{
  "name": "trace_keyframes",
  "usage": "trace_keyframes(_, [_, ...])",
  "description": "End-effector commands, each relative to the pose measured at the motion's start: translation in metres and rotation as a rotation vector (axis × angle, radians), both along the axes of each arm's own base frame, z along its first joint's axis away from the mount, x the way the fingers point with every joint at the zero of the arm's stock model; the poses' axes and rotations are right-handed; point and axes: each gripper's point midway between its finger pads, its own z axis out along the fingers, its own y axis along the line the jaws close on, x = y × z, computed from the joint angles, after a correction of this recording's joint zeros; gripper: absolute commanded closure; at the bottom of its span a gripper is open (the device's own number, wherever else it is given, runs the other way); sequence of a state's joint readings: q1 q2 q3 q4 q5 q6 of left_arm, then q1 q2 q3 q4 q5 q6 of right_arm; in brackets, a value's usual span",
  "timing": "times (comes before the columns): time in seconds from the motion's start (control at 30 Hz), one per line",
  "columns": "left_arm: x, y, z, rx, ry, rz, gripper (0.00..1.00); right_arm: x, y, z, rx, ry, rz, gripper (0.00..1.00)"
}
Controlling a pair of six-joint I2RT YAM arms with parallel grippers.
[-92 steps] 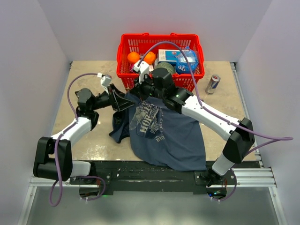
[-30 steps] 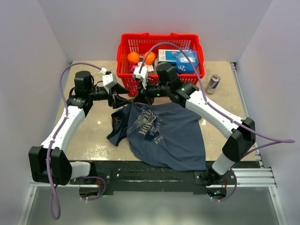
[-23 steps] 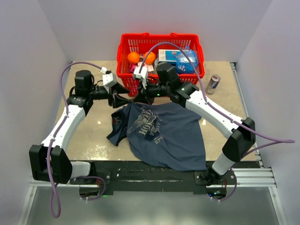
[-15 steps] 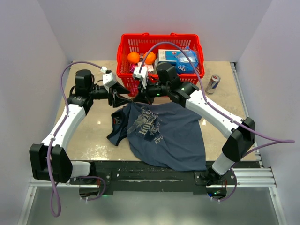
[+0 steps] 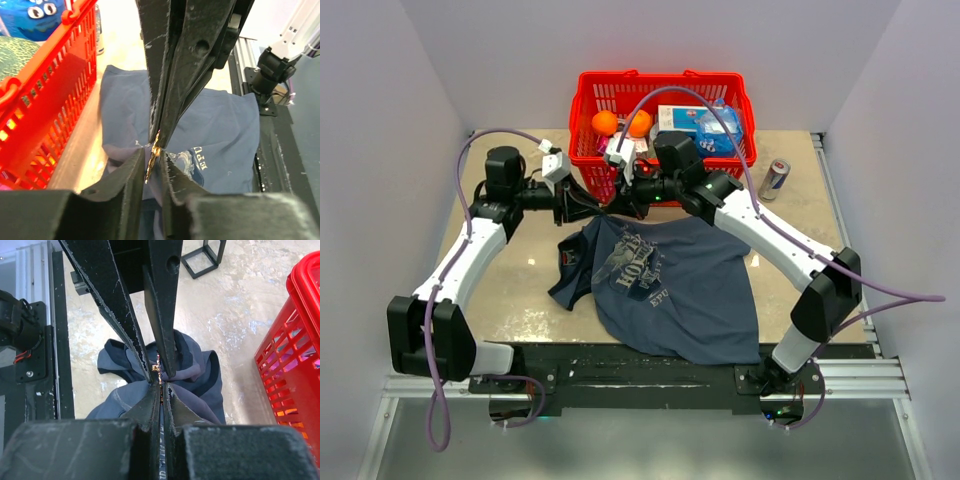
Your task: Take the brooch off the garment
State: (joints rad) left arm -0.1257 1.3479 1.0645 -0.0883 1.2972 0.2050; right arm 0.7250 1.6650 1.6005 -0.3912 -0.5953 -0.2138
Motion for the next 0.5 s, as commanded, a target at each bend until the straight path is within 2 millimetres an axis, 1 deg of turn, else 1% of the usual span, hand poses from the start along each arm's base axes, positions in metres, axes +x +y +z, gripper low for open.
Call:
trace_keyframes(0.0, [0.004, -0.011, 0.019, -0.015, -0.073, -0.026, 0.82, -0.014, 0.015, 0.026, 0.064, -0.034, 0.104, 1.0])
trace_keyframes(0.1, [0.003, -0.016, 0.016, -0.015, -0.058, -0.033, 0.87, -0.015, 0.019, 0.029, 0.067, -0.042, 0.118, 1.0])
trace_keyframes(0.23, [0.006, -0.015, 0.014, -0.01, -0.042, -0.015, 0.94, -0.015, 0.02, 0.03, 0.069, -0.043, 0.118, 1.0])
trace_keyframes(0.3, [0.01, -0.014, 0.016, -0.004, -0.065, 0.001, 1.0, -0.015, 0.018, 0.029, 0.067, -0.045, 0.118, 1.0])
trace_keyframes(0.47, [0.015, -0.013, 0.015, 0.012, -0.081, 0.028, 1.0, -0.018, 0.018, 0.028, 0.052, -0.055, 0.14, 1.0])
